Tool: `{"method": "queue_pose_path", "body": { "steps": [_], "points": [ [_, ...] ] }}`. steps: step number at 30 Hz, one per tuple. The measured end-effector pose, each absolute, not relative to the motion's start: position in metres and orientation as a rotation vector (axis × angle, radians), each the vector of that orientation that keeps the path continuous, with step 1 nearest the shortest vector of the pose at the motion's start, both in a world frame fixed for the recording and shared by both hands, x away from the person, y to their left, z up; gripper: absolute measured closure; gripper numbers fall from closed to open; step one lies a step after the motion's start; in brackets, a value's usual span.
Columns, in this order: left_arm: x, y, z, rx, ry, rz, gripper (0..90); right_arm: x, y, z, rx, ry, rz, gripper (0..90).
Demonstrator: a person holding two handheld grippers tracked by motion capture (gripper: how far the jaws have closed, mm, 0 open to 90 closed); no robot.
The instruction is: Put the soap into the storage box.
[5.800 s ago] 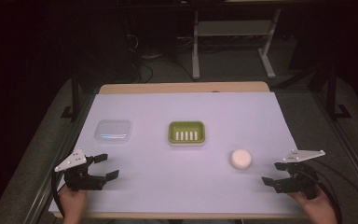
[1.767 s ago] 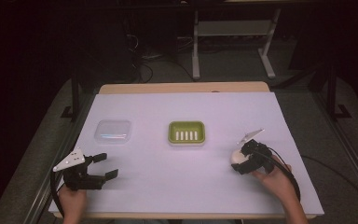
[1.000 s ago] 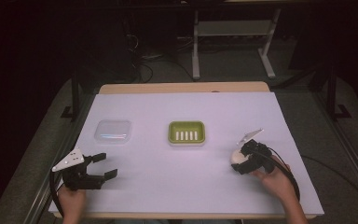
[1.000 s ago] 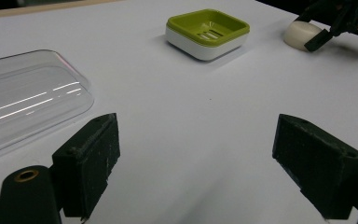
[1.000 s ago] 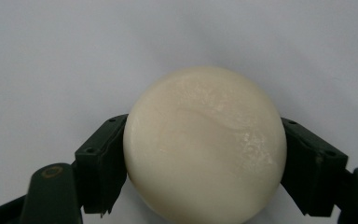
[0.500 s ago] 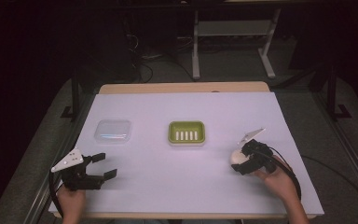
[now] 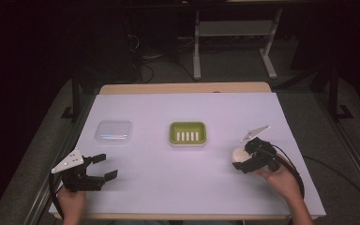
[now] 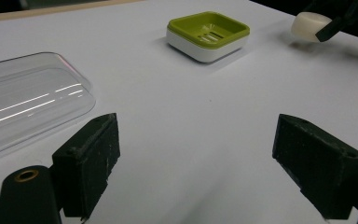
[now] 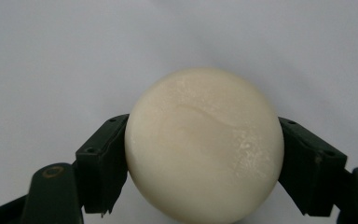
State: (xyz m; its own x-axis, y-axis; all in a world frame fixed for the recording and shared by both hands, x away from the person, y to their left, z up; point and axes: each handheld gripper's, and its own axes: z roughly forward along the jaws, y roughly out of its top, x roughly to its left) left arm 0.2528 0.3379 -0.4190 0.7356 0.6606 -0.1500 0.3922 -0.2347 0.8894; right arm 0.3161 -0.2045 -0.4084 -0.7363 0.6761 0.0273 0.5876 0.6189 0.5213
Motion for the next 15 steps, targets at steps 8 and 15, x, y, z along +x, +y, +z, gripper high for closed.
{"method": "queue_pose_path", "body": {
  "steps": [8, 15],
  "points": [
    [0.252, 0.339, -0.419, 1.848, 0.821, 0.312, 14.5, 0.320, -0.196, -0.396, 1.024, 2.680, 0.787, 23.5],
    [0.252, 0.340, -0.419, 1.848, 0.819, 0.314, 14.5, 0.326, -0.192, -0.387, 1.015, 2.677, 0.803, 23.4]
  ]
}}
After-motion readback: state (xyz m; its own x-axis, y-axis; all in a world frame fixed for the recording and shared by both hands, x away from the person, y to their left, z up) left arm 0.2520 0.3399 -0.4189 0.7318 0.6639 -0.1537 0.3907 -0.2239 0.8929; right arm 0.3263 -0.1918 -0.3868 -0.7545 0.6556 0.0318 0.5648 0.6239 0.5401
